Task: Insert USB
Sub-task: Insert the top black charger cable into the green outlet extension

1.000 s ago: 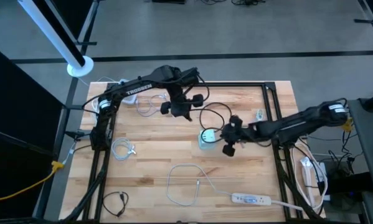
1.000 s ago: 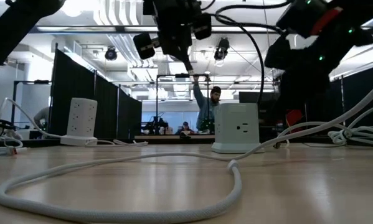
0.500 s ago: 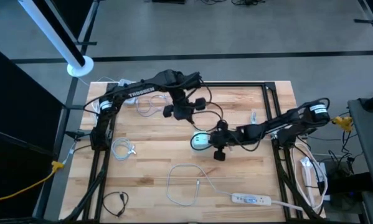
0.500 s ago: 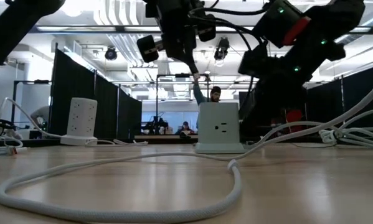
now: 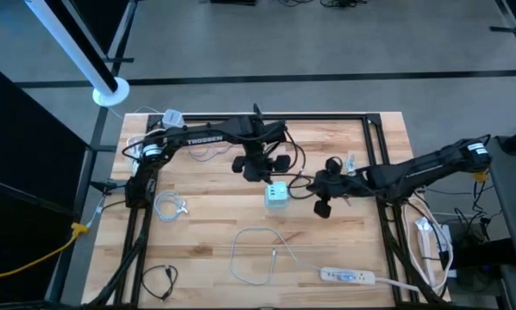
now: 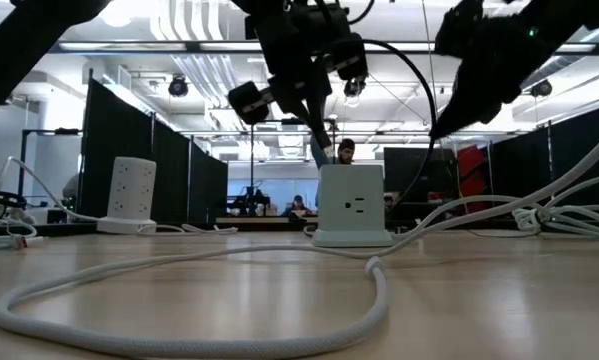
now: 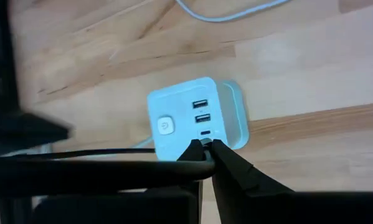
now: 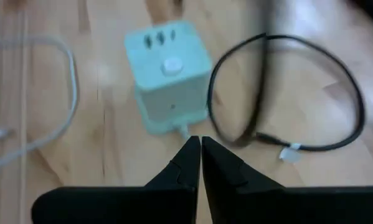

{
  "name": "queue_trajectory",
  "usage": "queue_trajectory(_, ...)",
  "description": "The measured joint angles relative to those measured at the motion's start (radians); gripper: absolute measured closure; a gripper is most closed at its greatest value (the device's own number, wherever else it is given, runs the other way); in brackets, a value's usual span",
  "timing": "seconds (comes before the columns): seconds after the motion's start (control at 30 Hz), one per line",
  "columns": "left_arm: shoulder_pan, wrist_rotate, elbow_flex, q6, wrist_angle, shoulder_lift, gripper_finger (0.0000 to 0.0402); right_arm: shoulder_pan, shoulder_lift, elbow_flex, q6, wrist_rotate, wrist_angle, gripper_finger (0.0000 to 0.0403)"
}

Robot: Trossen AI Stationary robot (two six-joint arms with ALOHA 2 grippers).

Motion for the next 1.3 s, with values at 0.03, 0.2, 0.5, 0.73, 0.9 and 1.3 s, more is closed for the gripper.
queue_trajectory(0.03,0.000,0.000,0.000,0.009,0.003,0.005,0.0393,0.000,-0.010,0.000,0.009,0.012,0.000,0.0403)
queue_trajectory(0.2,-0.007,0.003,0.001,0.065,0.003,0.024,0.0393,0.000,-0.009,0.000,0.038,0.016,-0.007,0.0403)
queue_trajectory(0.5,-0.027,0.020,0.001,0.086,0.009,0.029,0.0393,-0.001,0.018,0.000,0.049,0.016,-0.008,0.0403)
queue_trajectory(0.73,-0.035,0.021,0.001,0.092,0.013,0.030,0.0393,-0.001,0.031,0.000,0.047,0.016,-0.008,0.0403)
queue_trajectory(0.9,-0.036,0.021,0.001,0.074,0.009,0.030,0.0393,-0.001,0.032,0.000,0.043,0.015,-0.002,0.0403)
queue_trajectory(1.3,-0.036,0.048,-0.003,0.046,0.032,0.030,0.0393,-0.035,0.153,0.013,-0.114,-0.047,0.226,0.0403)
